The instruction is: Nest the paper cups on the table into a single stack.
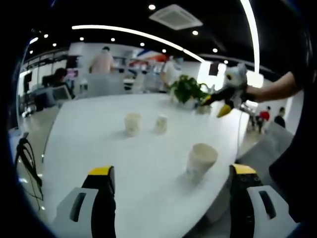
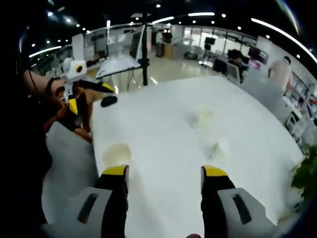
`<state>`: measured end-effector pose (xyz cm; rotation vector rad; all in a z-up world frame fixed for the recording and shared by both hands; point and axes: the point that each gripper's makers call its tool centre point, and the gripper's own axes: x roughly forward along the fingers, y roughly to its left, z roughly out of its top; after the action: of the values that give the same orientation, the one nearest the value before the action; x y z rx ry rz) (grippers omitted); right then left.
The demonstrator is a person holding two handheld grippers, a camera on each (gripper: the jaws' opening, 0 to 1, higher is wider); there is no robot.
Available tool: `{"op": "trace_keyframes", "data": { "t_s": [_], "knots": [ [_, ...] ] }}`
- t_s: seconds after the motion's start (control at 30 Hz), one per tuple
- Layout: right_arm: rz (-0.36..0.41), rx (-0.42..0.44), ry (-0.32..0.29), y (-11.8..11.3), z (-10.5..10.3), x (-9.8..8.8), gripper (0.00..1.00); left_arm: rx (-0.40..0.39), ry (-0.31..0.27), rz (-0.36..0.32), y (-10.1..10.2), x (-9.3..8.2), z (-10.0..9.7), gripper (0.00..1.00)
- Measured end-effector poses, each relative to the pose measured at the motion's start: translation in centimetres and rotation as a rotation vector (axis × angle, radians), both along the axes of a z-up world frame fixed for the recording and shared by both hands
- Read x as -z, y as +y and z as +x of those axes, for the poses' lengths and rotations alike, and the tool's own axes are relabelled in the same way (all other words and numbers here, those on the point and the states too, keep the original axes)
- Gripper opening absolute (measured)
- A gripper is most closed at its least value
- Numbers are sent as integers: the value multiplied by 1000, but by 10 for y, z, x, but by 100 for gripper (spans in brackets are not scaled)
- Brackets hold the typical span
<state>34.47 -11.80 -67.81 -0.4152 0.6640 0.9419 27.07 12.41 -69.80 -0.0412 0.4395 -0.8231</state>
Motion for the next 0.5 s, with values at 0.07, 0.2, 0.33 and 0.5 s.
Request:
{"op": "trace_keyframes", "data": {
  "t_s": [0.07,0.2,0.33,0.5],
  "knots": [
    [-6,23,-6,-3,4,0,69,2,0,1,1,0,-1,94],
    [-11,44,-7,-4,10,2,82,1,-3,1,2,0,-2,94],
    [-20,42,-6,-3,12,5,85,-4,1,0,5,1,-2,94],
    [-31,49,-26,-3,20,7,92,-8,4,-6,6,1,-2,93]
  ]
}}
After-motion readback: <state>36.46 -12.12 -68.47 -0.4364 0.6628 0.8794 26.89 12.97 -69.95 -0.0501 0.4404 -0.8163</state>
